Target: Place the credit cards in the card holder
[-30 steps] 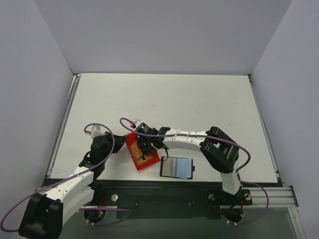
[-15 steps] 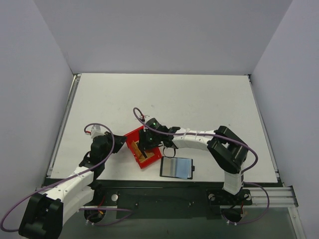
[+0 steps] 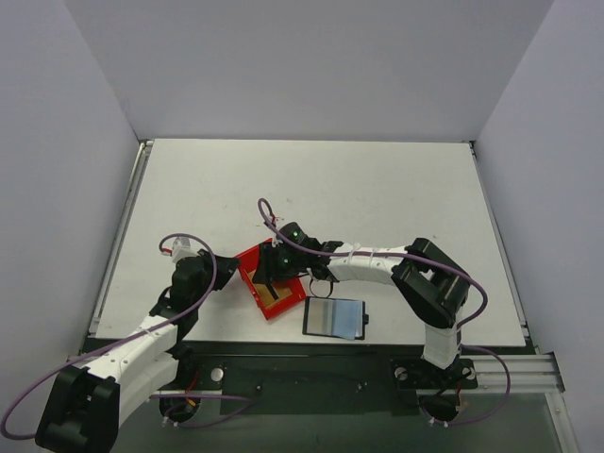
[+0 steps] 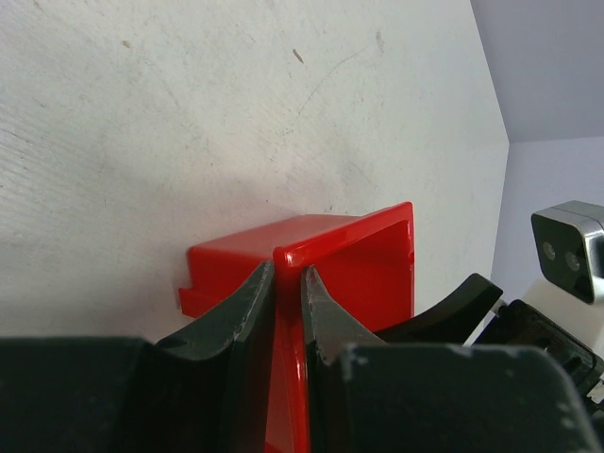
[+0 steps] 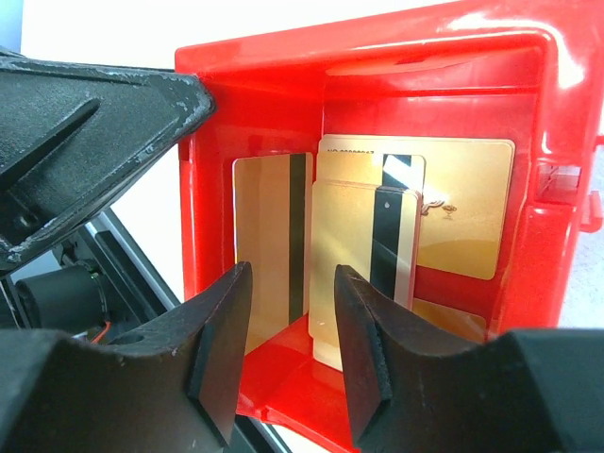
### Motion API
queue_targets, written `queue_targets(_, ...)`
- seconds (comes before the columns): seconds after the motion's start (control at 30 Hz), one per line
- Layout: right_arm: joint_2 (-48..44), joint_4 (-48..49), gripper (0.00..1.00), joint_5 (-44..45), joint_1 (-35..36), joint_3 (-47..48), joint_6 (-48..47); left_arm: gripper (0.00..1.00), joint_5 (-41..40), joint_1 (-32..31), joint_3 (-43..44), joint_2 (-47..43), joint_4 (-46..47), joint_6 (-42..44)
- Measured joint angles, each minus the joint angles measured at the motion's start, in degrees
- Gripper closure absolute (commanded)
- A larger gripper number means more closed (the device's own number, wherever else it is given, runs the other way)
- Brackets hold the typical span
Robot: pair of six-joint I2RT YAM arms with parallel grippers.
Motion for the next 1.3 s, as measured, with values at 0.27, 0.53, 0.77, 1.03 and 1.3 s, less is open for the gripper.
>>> queue_targets(0.27, 0.0, 1.0, 0.60, -0.2, 0.0, -0.3, 1.4, 1.00, 0.0, 0.0, 0.1, 0.1, 0.0, 0.0)
queue_targets(0.53, 0.0, 0.7, 0.53, 1.0, -0.1, 0.1, 2.3, 1.00, 0.3, 0.0, 1.4, 2.2, 0.0, 0.3)
queue_targets(0.77, 0.0, 1.4, 0.51, 3.2, -0.4, 0.2, 4.0, 1.00, 0.6, 0.0, 2.9, 4.2, -0.1, 1.2)
queue_targets(1.03, 0.0, 2.1, 0.50, 4.3, -0.6, 0.2, 6.4, 1.00, 0.6, 0.0, 3.9, 5.4, -0.3, 1.7)
queue_targets(1.3, 0.3, 3.8, 0.49, 3.9, -0.7, 0.2, 8.8, 1.00, 0.7, 0.0, 7.2, 6.9, -4.5, 4.5)
